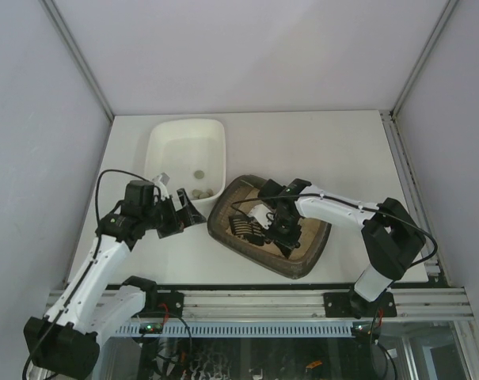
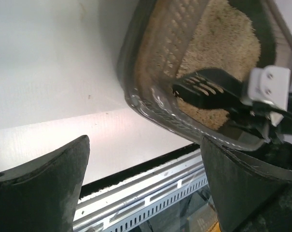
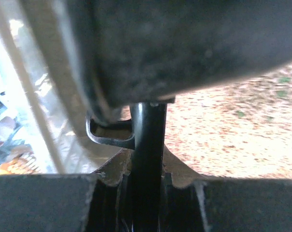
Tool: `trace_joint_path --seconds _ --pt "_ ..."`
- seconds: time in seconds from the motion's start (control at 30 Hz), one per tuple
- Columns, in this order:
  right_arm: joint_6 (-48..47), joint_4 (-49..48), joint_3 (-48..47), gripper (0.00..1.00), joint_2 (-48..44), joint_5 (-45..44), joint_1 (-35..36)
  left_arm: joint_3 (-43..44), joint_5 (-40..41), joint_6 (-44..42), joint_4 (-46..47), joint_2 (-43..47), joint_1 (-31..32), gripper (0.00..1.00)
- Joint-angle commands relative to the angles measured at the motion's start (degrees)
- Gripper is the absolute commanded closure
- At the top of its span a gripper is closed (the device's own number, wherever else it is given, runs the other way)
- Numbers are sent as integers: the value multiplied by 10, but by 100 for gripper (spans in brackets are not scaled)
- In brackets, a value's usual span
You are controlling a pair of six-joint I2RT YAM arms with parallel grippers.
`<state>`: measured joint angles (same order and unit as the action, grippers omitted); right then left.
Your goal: Clean the litter box
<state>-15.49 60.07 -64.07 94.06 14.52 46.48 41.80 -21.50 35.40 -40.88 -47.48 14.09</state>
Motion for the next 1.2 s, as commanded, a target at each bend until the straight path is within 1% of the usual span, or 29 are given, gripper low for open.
trace_joint_path --seconds 0.0,0.13,0.2,0.3,0.4,0.47,0.6,0.73,0.77,0.83,0.9,0.97,1.0,1.17 --pt "14 36 -14 100 2 127 7 41 43 0 28 -28 5 0" --pt "30 33 -25 100 -8 172 -5 64 52 -3 32 -44 5 0" --pt "53 25 -22 100 -16 182 -20 72 50 -1 31 -49 5 0" --pt "114 -2 -12 100 -21 191 -40 73 38 6 33 -49 6 0" --pt "158 -28 2 100 -11 261 -56 70 34 9 33 -44 6 0" --pt "178 -36 12 100 -1 289 -57 66 34 9 32 -38 7 0" --pt "213 -60 43 100 20 309 -53 60 28 9 31 -30 6 0" --pt "244 -82 62 100 40 325 -33 57 27 8 29 -21 7 0" --pt "253 -86 71 100 43 316 -26 56 27 7 30 -20 6 0" --pt "275 -83 85 100 53 246 -13 54 29 3 32 -19 6 0" --pt "305 -75 90 100 67 176 -15 51 33 -5 39 -16 6 0" --pt "330 -71 92 100 80 119 -15 46 16 -13 44 -11 8 0" --pt "342 -76 96 100 82 104 -14 44 10 -12 43 -10 14 0" --pt "384 -92 95 100 66 82 -9 3 20 20 36 -1 108 0"
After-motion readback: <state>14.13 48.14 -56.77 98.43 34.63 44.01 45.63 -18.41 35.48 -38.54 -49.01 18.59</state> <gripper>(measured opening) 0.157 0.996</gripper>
